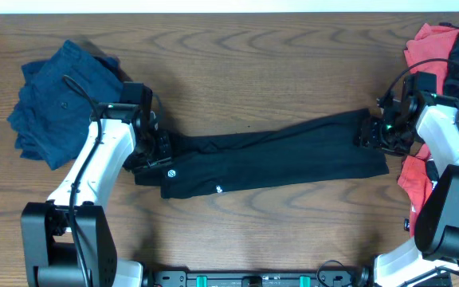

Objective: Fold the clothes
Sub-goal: 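Press and straighten the folded strip's ends with both grippers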

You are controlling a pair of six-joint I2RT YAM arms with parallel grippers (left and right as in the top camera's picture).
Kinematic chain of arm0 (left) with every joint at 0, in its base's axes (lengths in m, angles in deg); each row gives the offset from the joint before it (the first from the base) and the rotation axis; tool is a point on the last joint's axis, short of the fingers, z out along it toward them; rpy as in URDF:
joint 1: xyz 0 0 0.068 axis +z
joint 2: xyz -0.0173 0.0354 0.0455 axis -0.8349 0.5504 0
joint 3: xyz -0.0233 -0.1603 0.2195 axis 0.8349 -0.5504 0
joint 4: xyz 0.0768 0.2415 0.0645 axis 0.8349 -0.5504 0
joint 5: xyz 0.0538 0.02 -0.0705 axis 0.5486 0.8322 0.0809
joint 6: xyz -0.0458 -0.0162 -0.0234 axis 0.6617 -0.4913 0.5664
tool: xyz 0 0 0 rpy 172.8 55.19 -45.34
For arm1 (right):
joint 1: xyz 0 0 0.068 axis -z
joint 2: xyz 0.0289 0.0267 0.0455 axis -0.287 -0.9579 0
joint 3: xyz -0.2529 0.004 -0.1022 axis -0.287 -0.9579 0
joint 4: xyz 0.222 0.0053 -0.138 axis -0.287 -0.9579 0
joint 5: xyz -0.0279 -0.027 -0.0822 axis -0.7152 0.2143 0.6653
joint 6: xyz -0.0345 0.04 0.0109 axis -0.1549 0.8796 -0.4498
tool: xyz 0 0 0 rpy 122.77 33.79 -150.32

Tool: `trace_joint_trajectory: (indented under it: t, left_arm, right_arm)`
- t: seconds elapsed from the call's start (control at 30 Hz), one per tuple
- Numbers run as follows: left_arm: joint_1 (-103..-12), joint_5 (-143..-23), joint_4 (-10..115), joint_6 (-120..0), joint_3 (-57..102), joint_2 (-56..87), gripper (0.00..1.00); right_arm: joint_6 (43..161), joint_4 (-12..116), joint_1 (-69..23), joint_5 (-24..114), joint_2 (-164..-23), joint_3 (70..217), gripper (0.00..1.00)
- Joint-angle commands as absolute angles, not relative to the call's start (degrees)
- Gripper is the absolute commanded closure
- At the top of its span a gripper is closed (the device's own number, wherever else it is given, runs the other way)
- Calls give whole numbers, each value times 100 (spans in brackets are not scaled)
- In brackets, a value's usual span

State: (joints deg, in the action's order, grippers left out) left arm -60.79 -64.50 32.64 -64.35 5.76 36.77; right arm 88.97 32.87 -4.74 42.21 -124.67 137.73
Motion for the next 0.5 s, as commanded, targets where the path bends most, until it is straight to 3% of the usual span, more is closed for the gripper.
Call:
trace_joint_trajectory:
  t: [0.0,0.2,0.47]
  left_arm:
    - [-6053,-6299,3249,-6409,670,3686,49]
    - [-6053,-6303,3249,-6405,886,3325,49]
    - [-6055,-6906,3542,-6405,878,2905,53]
  right_arm:
    - [8829,3217,-528,4575,-12367,13729,40]
    - [8761,3189,-502,4610,-12367,13729,34]
    - [7677,3199,-495,4608,-12369,13729,25]
